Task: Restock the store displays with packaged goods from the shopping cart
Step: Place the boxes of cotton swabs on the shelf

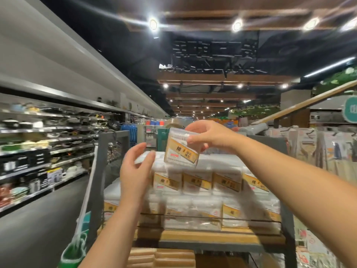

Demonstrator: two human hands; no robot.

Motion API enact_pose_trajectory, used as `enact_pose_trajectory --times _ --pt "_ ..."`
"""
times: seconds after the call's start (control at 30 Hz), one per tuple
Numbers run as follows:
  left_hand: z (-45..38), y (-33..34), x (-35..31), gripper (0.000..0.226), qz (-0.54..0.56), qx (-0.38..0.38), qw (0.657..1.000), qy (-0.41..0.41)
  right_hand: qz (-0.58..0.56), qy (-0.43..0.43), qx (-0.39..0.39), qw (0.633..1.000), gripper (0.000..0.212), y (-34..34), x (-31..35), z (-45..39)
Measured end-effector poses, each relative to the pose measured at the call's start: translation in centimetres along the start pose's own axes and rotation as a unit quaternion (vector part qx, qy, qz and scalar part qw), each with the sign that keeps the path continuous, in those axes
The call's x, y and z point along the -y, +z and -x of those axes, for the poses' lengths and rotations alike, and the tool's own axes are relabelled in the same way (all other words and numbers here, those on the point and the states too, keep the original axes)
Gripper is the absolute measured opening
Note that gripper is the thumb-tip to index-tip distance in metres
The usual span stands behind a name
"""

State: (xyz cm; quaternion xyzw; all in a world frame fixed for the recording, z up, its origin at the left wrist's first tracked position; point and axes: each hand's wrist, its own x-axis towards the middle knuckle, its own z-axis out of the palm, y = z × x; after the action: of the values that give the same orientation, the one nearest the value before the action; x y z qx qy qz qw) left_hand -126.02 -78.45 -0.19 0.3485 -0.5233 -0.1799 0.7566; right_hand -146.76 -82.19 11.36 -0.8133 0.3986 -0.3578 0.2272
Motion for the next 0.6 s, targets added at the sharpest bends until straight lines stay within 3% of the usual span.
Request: enact_pose_trajectory --times 0.1,0.23,0.37,0.6 --pt "-1.0 -2.9 1.9 0.05 -0.091 -0.073 0.993 -0.004 0.021 0.006 -0.056 0.998 0.05 0.8 -0.4 -2.3" --pt "-3.1 -3.7 4.3 0.078 -0.141 0.011 0.982 -0.122 0.081 0.009 -0.073 0.994 0.058 3.1 -1.1 -5.7" --pt "-4.7 -3.3 5.3 0.08 -0.129 0.072 0.977 -0.154 0.068 0.013 -0.089 0.994 0.06 5.3 -1.0 -8.6" --pt "-5.8 -3.4 6.1 0.075 -0.123 0.113 0.971 -0.172 0.054 0.01 -0.054 0.997 0.05 7.8 -0.6 -11.3"
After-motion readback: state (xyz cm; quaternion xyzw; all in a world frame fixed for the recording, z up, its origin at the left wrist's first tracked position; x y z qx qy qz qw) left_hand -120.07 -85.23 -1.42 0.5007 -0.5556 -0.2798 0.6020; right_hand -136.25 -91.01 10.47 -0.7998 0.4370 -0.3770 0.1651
